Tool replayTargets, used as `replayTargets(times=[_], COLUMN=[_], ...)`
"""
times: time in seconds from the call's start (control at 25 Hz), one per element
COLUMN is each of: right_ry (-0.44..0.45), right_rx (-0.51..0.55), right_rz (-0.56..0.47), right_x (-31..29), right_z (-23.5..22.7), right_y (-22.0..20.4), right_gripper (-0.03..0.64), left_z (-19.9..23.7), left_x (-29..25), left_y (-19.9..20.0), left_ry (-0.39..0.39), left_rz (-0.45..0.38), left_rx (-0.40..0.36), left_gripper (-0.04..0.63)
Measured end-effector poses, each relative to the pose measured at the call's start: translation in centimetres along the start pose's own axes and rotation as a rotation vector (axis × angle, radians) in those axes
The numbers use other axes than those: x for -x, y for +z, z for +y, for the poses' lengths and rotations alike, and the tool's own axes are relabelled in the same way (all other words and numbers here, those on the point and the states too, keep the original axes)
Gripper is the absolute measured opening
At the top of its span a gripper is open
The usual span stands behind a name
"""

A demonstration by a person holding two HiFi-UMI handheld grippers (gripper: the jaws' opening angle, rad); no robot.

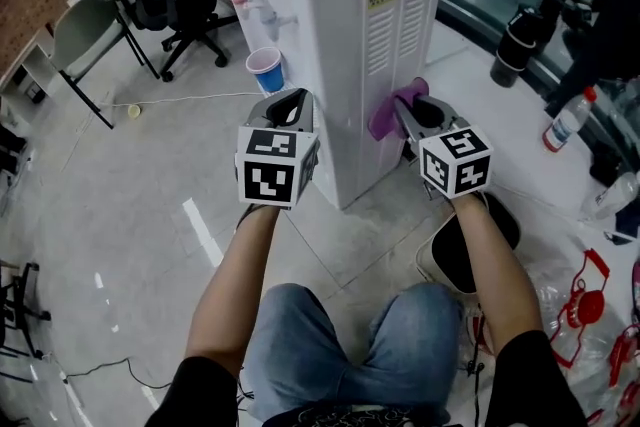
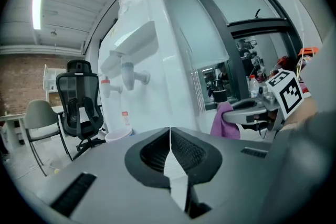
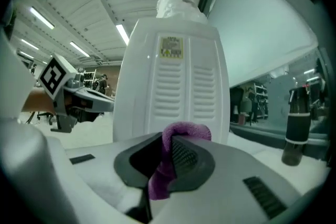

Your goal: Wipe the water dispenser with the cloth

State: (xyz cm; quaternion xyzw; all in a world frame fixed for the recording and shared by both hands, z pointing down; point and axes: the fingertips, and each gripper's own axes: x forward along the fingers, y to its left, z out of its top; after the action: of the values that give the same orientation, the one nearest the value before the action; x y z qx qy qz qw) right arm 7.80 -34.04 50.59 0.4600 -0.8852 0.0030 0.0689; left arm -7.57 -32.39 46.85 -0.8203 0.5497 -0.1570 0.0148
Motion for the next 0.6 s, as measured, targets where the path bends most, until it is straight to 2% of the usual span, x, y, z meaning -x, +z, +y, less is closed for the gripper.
replayTargets(times=[0.2, 0.4, 0.6], right_ry=[0.008, 0.031, 0.044], right_rx=[0.017, 0.099, 0.173], right_rz=[-0.113, -0.211, -0.281], right_x=[1.1, 2.5, 3.1], right_z=[1.0, 2.7, 4.1], right_y=[8.6, 16.7, 23.0], right_gripper=[0.032, 0.032, 0.032], left_z=[0.6, 1.3, 1.8], left_x=[0.4, 1.0, 1.7], left_y=[3.1, 5.3, 6.5], left_ry=[-0.001, 0.004, 0.012], left_rz=[-0.044, -0.074, -0.081], left_rx=[-0.004, 0.003, -0.003], left_gripper=[0.027, 0.028, 0.028])
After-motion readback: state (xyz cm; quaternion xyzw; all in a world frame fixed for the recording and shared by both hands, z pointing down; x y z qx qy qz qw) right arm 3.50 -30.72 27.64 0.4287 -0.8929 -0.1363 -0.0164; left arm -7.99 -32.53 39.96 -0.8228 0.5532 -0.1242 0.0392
